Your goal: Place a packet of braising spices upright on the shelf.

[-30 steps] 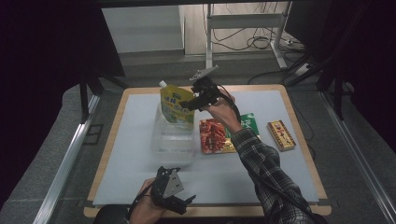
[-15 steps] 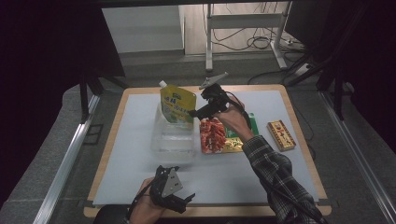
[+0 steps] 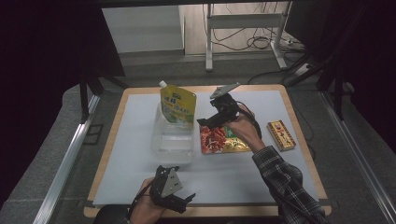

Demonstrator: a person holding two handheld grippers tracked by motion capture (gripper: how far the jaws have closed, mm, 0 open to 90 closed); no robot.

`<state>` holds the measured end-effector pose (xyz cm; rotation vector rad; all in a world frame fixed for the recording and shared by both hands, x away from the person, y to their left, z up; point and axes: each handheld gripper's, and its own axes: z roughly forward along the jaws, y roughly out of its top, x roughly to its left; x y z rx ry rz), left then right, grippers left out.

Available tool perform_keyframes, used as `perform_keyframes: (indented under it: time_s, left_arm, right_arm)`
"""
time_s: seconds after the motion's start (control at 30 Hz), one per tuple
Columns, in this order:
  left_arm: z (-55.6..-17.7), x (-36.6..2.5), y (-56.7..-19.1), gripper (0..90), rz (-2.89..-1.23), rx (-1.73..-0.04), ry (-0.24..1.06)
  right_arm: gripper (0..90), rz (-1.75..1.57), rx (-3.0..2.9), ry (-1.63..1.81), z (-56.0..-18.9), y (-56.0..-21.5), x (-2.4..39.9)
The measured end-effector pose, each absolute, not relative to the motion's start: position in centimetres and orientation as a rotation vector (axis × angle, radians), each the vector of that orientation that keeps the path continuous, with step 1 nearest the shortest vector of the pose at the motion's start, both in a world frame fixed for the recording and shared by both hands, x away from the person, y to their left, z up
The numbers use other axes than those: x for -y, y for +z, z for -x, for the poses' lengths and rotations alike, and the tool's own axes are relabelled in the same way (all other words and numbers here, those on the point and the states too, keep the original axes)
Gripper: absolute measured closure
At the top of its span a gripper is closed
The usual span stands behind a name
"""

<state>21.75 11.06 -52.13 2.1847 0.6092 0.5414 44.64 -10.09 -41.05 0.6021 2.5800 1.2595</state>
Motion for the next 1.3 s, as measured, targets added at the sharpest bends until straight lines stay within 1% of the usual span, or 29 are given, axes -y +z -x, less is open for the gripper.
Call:
perform_keyframes:
  time_s: [0.13, 0.8, 1.3]
  left_arm:
    - [-21.7, -11.0, -52.2, 0.5, -2.179, -0.608, 0.537]
    - [-21.7, -10.9, -52.2, 0.5, -2.175, -0.597, 0.531]
    - [-21.7, -10.9, -52.2, 0.2, -2.186, -0.598, 0.550]
  right_arm:
    - [1.5, -0.613, -2.580, 1.244, -43.9, -41.9, 11.1]
    - [0.4, -0.645, -2.522, 1.245, -41.2, -44.3, 14.7]
    - [0.5, -0.711, -2.484, 1.195, -40.0, -45.9, 18.5]
